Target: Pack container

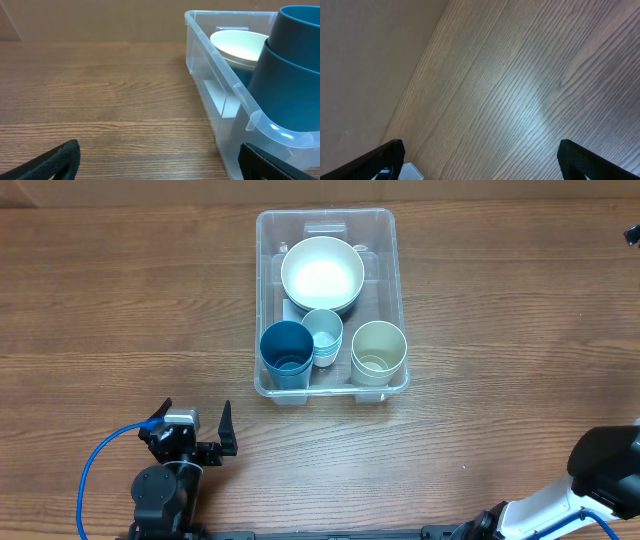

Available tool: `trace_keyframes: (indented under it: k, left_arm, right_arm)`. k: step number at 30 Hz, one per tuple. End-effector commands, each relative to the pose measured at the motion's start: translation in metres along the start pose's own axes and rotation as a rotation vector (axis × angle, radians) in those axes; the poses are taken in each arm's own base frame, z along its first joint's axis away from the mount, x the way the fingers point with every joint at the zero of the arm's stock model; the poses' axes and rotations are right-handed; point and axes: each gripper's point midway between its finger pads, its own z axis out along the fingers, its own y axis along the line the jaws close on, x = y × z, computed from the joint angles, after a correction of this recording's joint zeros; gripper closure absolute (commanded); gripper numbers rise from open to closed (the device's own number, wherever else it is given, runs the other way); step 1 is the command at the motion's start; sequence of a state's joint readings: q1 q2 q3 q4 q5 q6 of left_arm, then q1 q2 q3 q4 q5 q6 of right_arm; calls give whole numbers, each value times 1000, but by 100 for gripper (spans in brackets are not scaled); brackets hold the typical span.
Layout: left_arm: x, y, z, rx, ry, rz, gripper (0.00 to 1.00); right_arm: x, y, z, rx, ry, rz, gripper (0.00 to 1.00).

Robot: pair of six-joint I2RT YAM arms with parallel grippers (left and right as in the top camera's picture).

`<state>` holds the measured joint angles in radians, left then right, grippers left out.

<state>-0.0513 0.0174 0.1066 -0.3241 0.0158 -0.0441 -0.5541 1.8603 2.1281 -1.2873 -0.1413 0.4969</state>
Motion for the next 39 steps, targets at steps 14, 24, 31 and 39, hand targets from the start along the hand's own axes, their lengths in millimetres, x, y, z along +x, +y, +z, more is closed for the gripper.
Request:
trace_keyframes:
  k: [14, 24, 31, 39]
  left_arm:
    - [1, -2, 0, 13, -9, 18, 0]
    - [1, -2, 0, 13, -9, 18, 0]
    - [1, -2, 0, 13, -9, 18, 0]
    - [1, -2, 0, 13, -9, 18, 0]
  right_arm:
    - [98, 111, -58, -212, 36, -278, 0]
    - [178, 113, -144, -695, -470, -411, 0]
    - [258, 2, -106, -879, -678, -553, 0]
    - [284, -17, -83, -871, -754, -753, 0]
